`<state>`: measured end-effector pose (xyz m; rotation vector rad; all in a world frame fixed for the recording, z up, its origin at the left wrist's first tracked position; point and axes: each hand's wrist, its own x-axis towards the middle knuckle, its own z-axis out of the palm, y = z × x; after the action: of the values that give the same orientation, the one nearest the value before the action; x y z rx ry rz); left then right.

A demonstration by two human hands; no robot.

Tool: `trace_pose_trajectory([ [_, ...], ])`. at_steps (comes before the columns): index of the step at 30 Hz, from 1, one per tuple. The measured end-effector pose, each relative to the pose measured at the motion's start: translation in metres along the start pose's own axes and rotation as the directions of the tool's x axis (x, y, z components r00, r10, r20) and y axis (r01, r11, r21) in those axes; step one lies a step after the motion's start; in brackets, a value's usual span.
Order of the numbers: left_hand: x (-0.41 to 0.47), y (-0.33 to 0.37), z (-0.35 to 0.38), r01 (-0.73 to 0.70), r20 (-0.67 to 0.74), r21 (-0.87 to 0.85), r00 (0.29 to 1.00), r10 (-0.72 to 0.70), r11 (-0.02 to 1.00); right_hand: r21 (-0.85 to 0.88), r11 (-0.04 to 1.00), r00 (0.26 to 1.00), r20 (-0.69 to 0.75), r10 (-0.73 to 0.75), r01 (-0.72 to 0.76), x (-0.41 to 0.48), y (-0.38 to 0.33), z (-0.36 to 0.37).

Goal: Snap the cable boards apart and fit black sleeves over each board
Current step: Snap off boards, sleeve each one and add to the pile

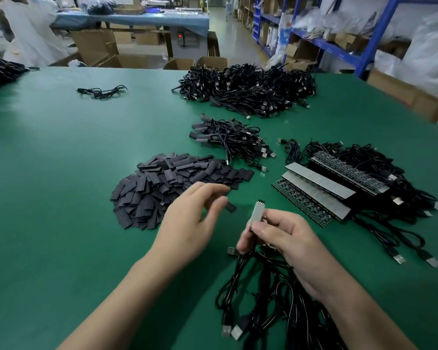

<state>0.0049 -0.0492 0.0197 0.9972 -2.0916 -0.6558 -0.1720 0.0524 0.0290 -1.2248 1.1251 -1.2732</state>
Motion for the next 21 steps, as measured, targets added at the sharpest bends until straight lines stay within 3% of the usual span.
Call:
trace_pose_trajectory([
  [2,0.012,-0.01,0.003,-0.03,0.075,0.219,0.997,0.014,0.975,0.077,0.997,1.0,0.009,-0.02,0.02,0.0,-0.003,-0.002],
  [6,0.034,-0.018,0.016,-0.2,0.287,0.466,0.956,0.066,0.862,0.163,0.985,0.998,0.019,-0.068,0.063,-0.001,-0.006,-0.003],
  [12,0.05,-0.023,0.015,-0.27,0.336,0.454,0.934,0.118,0.849,0.289,0.957,0.999,0.032,-0.004,-0.006,-0.001,-0.008,-0.007],
  [15,0.05,-0.026,0.015,-0.28,0.338,0.43,0.932,0.135,0.858,0.271,0.963,1.0,-0.01,0.023,-0.02,0.0,-0.006,-0.007],
  [17,0.046,-0.027,0.014,-0.268,0.313,0.371,0.938,0.152,0.889,0.169,0.985,0.998,-0.067,-0.009,0.02,0.0,-0.005,-0.006],
  [19,0.038,-0.026,0.013,-0.231,0.247,0.295,0.956,0.159,0.927,-0.082,0.989,0.978,-0.158,-0.133,0.122,-0.001,-0.003,-0.005],
  [21,0.026,-0.023,0.011,-0.064,0.138,0.055,0.989,0.056,0.996,-0.359,0.911,0.938,-0.193,-0.288,0.205,-0.003,-0.003,-0.003],
])
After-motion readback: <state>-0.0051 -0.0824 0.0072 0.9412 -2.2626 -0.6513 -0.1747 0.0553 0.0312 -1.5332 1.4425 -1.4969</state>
